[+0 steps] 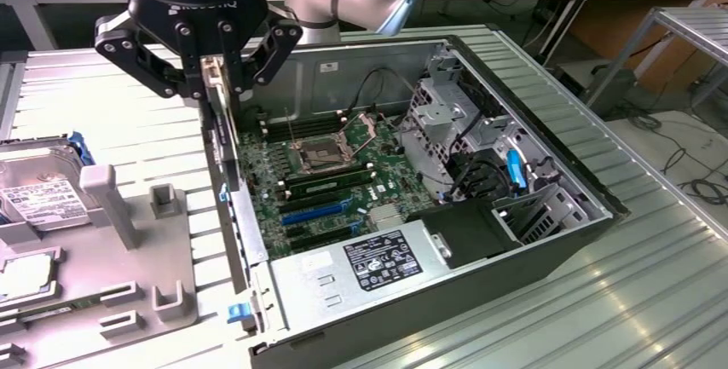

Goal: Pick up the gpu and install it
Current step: 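Pick up the gpu and move the gpu toward the slot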

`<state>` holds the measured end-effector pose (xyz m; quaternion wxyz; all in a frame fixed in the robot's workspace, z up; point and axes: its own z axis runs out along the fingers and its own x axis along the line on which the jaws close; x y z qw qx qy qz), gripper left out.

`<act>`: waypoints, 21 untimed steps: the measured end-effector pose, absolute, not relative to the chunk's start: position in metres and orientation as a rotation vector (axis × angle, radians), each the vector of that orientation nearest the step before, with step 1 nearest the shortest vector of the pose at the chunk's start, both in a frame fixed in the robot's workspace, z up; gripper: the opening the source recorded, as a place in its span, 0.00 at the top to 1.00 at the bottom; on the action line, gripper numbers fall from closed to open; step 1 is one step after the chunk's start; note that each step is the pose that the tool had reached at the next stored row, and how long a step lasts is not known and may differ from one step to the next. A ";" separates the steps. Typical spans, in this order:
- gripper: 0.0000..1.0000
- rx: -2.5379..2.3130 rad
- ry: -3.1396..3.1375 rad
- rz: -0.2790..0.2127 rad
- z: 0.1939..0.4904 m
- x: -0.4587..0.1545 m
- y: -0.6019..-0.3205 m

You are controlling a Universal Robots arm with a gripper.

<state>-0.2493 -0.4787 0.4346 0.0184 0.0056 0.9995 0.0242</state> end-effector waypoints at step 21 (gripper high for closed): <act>0.73 0.017 3.104 0.075 0.435 -0.217 -0.479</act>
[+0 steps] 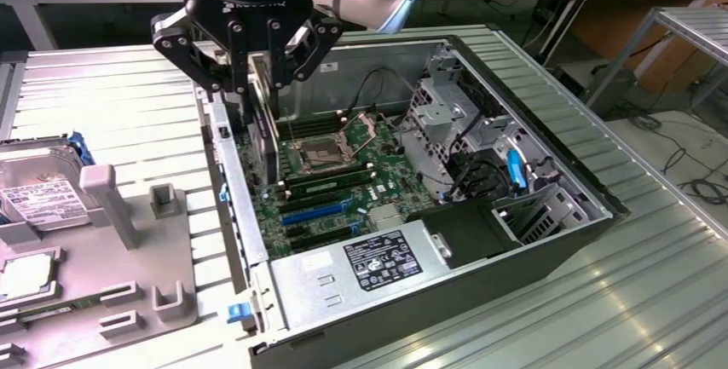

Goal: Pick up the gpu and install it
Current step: 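Pick up the gpu and move the gpu toward the slot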

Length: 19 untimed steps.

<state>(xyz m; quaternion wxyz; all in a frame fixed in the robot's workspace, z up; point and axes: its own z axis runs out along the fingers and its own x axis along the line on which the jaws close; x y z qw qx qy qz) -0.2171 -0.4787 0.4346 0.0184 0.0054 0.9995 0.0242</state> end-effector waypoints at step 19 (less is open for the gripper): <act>0.73 0.017 3.104 0.075 0.435 -0.195 -0.479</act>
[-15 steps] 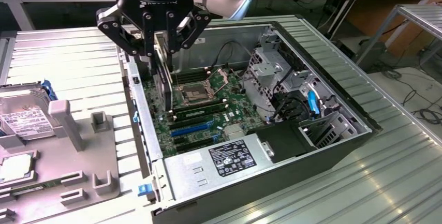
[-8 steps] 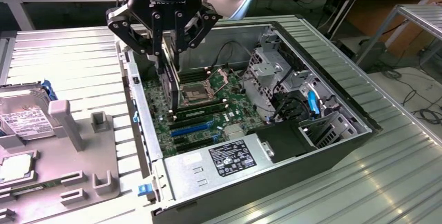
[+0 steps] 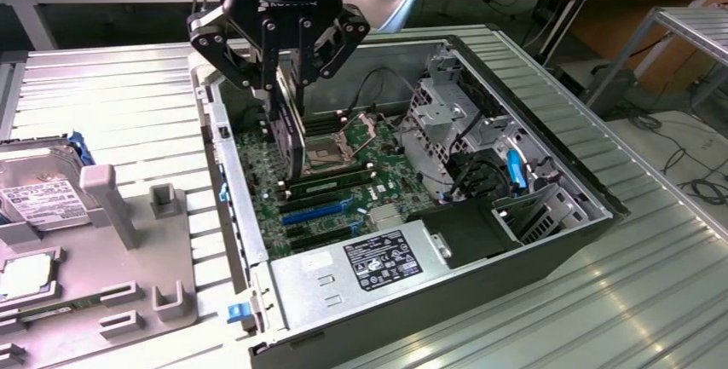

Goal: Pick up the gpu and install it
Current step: 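Pick up the gpu and move the gpu toward the slot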

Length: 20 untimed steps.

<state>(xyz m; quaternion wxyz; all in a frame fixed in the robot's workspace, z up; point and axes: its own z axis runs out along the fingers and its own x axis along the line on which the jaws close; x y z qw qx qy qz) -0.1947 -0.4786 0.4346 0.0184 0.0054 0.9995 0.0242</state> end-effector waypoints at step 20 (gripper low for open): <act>0.73 0.016 3.104 0.075 0.435 -0.170 -0.479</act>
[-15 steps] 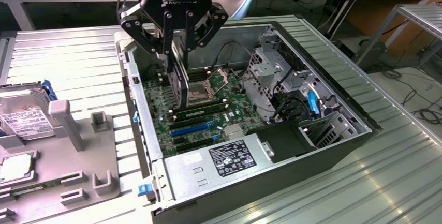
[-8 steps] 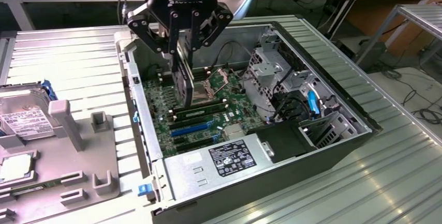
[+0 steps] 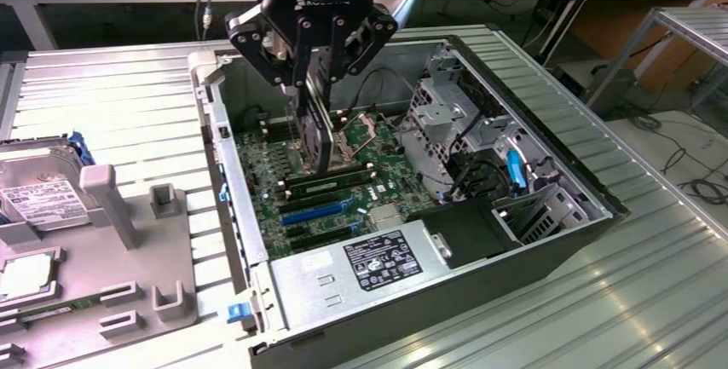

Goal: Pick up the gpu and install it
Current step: 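Pick up the gpu and move the gpu toward the slot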

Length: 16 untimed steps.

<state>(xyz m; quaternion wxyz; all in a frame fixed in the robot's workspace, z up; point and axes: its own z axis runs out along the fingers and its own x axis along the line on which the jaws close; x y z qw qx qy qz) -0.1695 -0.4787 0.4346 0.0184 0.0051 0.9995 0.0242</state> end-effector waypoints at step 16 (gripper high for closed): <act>0.73 0.014 3.104 0.075 0.435 -0.136 -0.479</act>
